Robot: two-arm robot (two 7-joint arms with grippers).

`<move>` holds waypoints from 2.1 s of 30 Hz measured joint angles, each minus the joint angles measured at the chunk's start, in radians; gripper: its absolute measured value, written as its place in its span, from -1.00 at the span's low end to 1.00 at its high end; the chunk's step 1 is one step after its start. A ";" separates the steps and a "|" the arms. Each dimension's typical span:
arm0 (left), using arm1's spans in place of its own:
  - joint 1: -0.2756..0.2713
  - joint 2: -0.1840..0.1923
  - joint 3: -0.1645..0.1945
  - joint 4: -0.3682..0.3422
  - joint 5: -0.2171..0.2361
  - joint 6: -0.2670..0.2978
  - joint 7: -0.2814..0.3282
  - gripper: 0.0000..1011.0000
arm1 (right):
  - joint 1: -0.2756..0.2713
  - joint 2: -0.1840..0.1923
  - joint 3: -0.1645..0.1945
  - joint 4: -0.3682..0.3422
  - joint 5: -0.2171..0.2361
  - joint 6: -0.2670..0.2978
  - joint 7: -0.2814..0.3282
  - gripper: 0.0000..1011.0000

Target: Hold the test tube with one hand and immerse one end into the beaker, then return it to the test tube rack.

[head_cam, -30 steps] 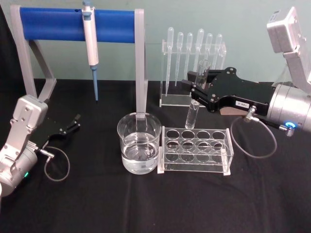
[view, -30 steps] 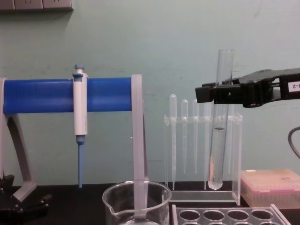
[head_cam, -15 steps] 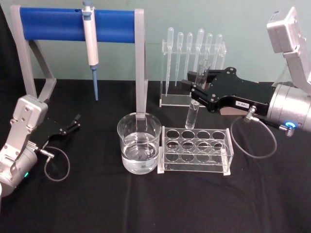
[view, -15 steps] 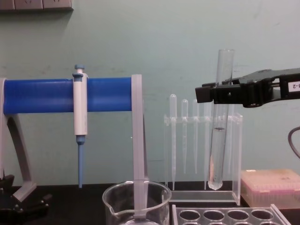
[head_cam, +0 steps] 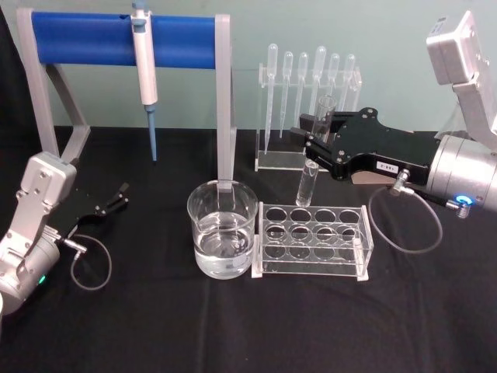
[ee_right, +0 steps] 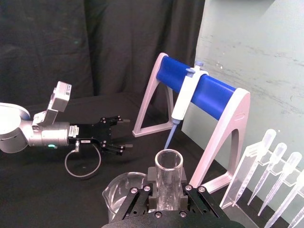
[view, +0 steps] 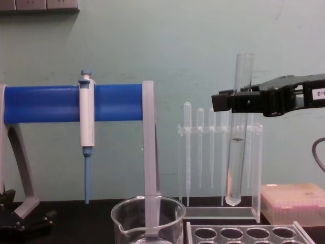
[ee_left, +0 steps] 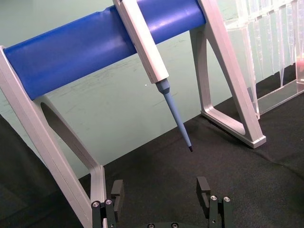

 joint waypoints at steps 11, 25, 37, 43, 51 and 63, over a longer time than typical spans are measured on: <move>0.000 0.000 0.000 0.000 0.000 0.000 0.000 0.98 | 0.000 0.000 0.000 0.000 0.000 0.000 0.000 -0.56; 0.000 0.000 0.000 0.000 0.000 0.000 0.000 0.98 | 0.000 0.000 0.000 0.000 0.000 0.000 0.000 -0.56; 0.000 0.000 0.000 0.000 0.000 0.000 0.000 0.98 | 0.000 0.000 0.000 0.000 0.000 0.000 0.000 -0.56; 0.000 0.000 0.000 0.000 0.000 0.000 0.000 0.98 | 0.000 0.000 0.000 0.000 0.000 0.000 0.000 -0.56; 0.000 0.000 0.000 0.000 0.000 0.000 0.000 0.98 | 0.000 0.000 0.000 0.000 0.000 0.000 0.000 -0.56; 0.000 0.000 0.000 0.000 0.000 0.000 0.000 0.98 | 0.000 0.000 0.000 0.000 0.000 0.000 0.000 -0.56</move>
